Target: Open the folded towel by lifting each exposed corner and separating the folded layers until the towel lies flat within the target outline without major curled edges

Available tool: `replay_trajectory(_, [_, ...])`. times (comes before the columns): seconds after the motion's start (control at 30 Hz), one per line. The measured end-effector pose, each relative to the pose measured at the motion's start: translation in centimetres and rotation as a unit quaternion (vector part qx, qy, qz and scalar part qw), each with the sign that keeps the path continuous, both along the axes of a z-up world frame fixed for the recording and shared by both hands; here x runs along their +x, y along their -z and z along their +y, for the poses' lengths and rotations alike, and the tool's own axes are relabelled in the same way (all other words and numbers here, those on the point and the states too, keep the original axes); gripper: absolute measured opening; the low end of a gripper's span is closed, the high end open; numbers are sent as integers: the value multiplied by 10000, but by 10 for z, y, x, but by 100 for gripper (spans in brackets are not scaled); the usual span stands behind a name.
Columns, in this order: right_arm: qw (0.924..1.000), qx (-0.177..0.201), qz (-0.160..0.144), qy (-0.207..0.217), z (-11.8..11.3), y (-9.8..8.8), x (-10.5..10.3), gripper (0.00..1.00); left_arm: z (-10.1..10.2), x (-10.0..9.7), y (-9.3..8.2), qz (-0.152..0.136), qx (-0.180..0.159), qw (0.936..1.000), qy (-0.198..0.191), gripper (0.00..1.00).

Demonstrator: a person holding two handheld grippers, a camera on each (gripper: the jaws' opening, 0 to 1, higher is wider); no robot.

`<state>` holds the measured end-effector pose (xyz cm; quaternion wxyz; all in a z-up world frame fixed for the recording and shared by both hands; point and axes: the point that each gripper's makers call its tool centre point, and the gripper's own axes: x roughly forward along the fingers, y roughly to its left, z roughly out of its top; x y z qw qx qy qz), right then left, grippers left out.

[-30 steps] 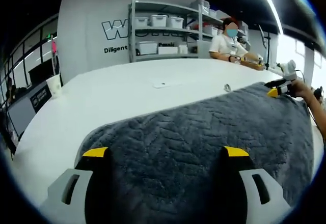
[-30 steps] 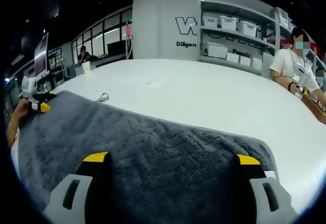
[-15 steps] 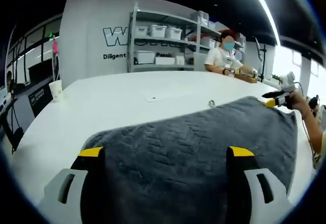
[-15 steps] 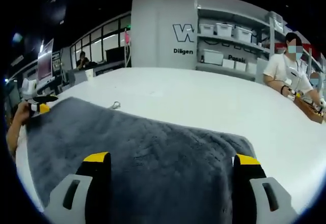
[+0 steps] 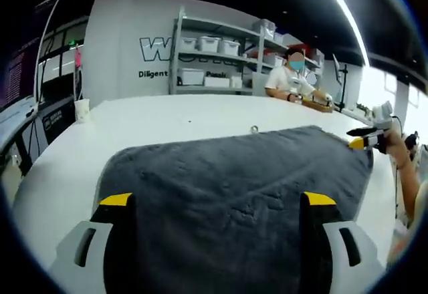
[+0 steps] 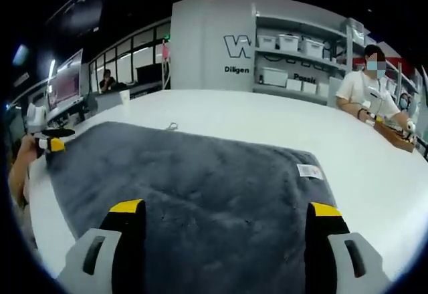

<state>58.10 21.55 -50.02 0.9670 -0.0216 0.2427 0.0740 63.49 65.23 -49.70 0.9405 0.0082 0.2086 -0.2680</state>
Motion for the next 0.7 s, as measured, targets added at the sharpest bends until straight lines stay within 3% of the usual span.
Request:
replay_trajectory(0.13, [9996, 189, 212, -52, 4, 19, -9, 99, 0, -4, 13, 73, 158, 9998, -25, 99])
replay_trajectory(0.23, [9993, 172, 334, -80, 7, 30, -16, 99, 11, -3, 24, 68, 617, 9979, -205, 99])
replay_trajectory(0.37, [9991, 84, 405, -76, 6, 37, -23, 99, 14, -7, 33, 233, 568, 9978, -237, 99])
replay_trajectory(0.7, [9992, -54, 358, -172, 8, 39, -31, 99, 18, -14, 35, 120, 706, 9973, -187, 99])
